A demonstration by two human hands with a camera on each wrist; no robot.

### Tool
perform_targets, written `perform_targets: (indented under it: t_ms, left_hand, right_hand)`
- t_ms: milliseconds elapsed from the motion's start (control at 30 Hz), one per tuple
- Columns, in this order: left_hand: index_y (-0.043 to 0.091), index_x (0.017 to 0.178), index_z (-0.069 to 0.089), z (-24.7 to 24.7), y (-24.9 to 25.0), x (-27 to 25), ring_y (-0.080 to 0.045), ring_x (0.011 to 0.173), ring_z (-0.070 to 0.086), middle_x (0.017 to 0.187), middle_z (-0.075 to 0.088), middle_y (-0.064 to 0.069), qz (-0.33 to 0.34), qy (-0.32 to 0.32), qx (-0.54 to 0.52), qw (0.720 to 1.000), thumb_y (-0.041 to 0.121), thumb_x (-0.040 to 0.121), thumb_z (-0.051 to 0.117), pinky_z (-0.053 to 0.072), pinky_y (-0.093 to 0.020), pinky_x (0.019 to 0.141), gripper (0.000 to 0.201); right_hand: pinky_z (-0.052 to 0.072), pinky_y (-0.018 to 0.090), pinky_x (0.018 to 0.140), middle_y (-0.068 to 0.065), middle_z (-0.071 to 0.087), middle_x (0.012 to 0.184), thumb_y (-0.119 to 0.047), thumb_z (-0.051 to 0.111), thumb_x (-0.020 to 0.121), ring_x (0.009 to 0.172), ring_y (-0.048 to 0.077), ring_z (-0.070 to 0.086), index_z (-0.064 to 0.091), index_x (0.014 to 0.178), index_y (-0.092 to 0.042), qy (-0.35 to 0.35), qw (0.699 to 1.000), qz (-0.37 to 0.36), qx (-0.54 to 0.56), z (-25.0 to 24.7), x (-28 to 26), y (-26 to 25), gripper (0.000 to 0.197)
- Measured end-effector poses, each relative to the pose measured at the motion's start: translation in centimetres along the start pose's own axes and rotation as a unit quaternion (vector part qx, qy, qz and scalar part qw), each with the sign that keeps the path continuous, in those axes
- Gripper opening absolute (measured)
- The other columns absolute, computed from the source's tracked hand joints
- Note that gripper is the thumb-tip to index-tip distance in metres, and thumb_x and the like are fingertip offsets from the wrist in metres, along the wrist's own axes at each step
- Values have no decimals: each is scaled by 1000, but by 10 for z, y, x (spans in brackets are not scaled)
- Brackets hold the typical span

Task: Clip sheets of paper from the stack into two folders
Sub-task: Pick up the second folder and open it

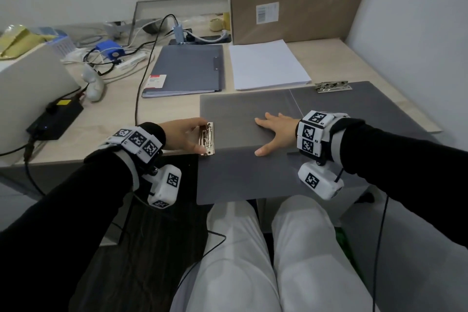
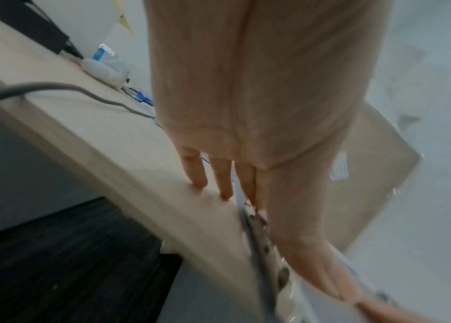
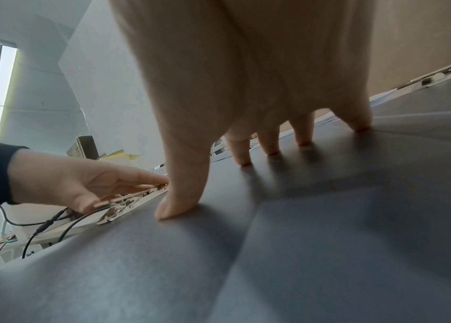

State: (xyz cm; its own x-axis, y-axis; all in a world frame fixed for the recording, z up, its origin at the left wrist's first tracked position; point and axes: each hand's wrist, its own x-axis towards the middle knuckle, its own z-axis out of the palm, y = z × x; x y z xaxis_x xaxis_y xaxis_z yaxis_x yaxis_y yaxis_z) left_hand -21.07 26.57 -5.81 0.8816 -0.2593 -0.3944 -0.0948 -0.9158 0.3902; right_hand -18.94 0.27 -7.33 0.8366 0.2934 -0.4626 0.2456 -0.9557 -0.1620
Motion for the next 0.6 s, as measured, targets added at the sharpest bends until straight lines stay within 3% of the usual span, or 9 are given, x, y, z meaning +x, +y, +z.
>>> perform_targets:
  t_ms: [67,167,267,367,467,600]
  left_hand:
    - [25,145,34,-9,-6,0,-15,140,33,149,40,2,5,-24,-100,995,25,87,64,21,-28,114,65]
    - [22,130,56,-20,-6,4,-12,129,45,132,57,4,5,6,-265,964,24,93,56,31,-31,109,37]
    - [22,93,69,-26,0,20,-13,110,58,109,67,3,-15,127,-319,939,30,91,59,41,-29,91,14]
    - [19,72,65,-30,5,43,-9,78,63,95,68,-4,-75,213,-262,938,28,86,64,43,-22,65,17]
    - [15,72,65,-33,6,61,-8,67,60,91,67,-4,-129,159,-181,962,25,87,63,41,-19,55,18]
    - [9,92,70,-38,8,70,-14,69,60,93,66,-6,-162,121,-117,972,22,85,68,37,-19,51,16]
  right_hand:
    - [5,51,120,-1,-5,162,-69,61,72,149,32,-4,0,152,-34,2,1000,-1,-1,0,-1,0,106]
    - [6,50,120,-1,-4,162,-67,62,72,149,33,-3,2,152,-34,6,1000,-4,4,0,-1,-1,105]
    - [6,51,120,-1,-3,162,-67,62,72,149,32,-3,2,152,-34,4,1000,-3,5,-1,-1,-1,106]
    - [6,51,120,-2,-5,162,-68,62,71,149,32,-3,1,152,-34,-5,1000,-2,3,-2,0,0,107]
    - [6,52,120,-3,-6,162,-70,62,70,149,31,-4,0,151,-35,-10,1000,-5,6,-1,1,1,109]
    - [4,50,120,-3,-5,162,-70,59,73,149,30,-5,4,152,-35,-12,999,1,31,-3,0,-1,102]
